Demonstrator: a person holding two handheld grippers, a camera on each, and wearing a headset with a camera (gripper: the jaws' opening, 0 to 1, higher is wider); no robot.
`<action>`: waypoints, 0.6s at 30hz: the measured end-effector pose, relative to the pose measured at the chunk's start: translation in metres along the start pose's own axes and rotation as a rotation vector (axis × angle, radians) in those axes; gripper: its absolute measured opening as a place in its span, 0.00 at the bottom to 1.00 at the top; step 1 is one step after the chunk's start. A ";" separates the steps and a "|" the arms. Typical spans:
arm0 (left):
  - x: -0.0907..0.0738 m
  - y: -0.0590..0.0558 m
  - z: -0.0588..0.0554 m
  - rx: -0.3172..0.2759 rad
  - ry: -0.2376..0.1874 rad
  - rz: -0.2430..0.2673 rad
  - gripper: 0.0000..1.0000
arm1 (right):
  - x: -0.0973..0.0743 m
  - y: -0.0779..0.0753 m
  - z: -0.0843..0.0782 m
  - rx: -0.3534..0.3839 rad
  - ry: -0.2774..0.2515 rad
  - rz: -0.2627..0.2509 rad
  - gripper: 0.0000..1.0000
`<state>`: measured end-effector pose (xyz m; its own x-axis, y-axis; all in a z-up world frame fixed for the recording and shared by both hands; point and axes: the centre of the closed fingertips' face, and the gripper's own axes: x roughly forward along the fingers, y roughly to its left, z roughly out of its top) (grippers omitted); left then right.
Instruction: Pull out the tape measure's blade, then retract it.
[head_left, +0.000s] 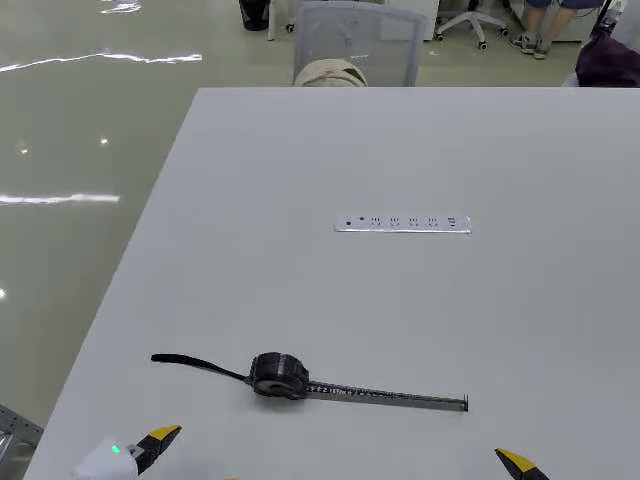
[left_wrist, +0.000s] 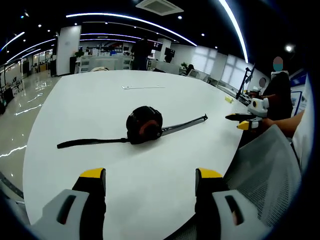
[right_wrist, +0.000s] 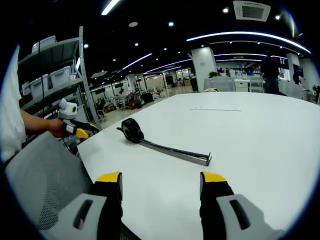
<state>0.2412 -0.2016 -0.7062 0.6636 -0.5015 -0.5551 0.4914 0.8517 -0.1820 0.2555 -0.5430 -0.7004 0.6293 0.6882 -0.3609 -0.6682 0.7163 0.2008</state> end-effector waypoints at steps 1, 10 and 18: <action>0.000 0.000 0.000 -0.001 -0.002 -0.001 0.72 | 0.000 0.000 0.000 0.001 -0.001 0.001 0.63; 0.001 -0.002 0.000 -0.001 0.011 -0.004 0.72 | -0.001 -0.001 0.000 0.003 -0.005 0.001 0.62; 0.004 -0.001 0.002 -0.002 0.049 0.014 0.74 | -0.002 0.000 0.000 0.003 -0.009 0.003 0.62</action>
<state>0.2444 -0.2052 -0.7070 0.6421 -0.4816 -0.5965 0.4809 0.8590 -0.1758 0.2548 -0.5445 -0.6995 0.6311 0.6913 -0.3518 -0.6688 0.7147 0.2046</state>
